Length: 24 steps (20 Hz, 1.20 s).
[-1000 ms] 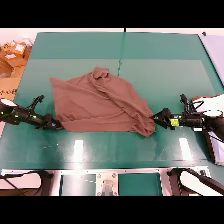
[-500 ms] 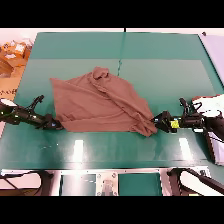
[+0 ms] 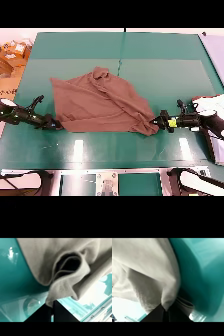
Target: Fold the shirts.
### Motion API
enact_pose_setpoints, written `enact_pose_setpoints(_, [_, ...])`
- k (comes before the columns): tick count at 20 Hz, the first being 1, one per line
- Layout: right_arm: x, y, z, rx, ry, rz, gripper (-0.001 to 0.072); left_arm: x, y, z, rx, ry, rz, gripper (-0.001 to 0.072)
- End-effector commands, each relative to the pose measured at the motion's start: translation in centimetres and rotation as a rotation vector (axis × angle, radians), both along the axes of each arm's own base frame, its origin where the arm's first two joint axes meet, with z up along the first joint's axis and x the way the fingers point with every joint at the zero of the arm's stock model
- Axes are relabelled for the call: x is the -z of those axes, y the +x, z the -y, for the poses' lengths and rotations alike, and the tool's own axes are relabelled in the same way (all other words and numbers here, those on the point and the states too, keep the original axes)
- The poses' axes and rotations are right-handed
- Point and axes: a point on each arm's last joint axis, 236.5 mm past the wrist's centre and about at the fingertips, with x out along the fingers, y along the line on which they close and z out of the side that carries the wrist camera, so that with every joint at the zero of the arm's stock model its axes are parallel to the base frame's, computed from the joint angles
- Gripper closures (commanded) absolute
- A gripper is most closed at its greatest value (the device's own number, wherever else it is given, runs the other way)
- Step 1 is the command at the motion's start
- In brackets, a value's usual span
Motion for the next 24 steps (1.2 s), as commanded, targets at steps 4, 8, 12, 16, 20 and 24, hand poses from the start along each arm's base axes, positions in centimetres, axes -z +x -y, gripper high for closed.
enact_pose_setpoints(4, [-7.9,5.9,1.5,-0.093,-0.061,0.261,0.0696,-5.7,2.4,-3.3,-0.01,0.146,0.047,0.0685])
enact_pose_setpoints(8, [-21.3,9.8,2.7,-0.116,-0.197,0.626,0.0696,-21.3,8.5,-2.4,-0.071,0.166,0.526,0.0685])
enact_pose_setpoints(12, [-41.9,7.9,3.0,-0.002,-0.411,1.155,0.0696,-44.6,7.5,1.0,-0.134,0.192,1.201,0.0684])
enact_pose_setpoints(16, [-59.4,-2.2,2.1,0.245,-0.513,1.635,0.0695,-62.9,-2.4,3.9,-0.214,0.321,1.789,0.0684])
enact_pose_setpoints(20, [-65.6,-10.1,1.5,0.365,-0.602,1.865,0.0694,-67.9,-8.3,6.1,-0.228,0.335,1.964,0.0684])
enact_pose_setpoints(24, [-63.4,-7.3,4.1,0.414,-0.666,1.73,0.0674,-65.6,-4.9,3.5,-0.297,0.361,1.824,0.0683])
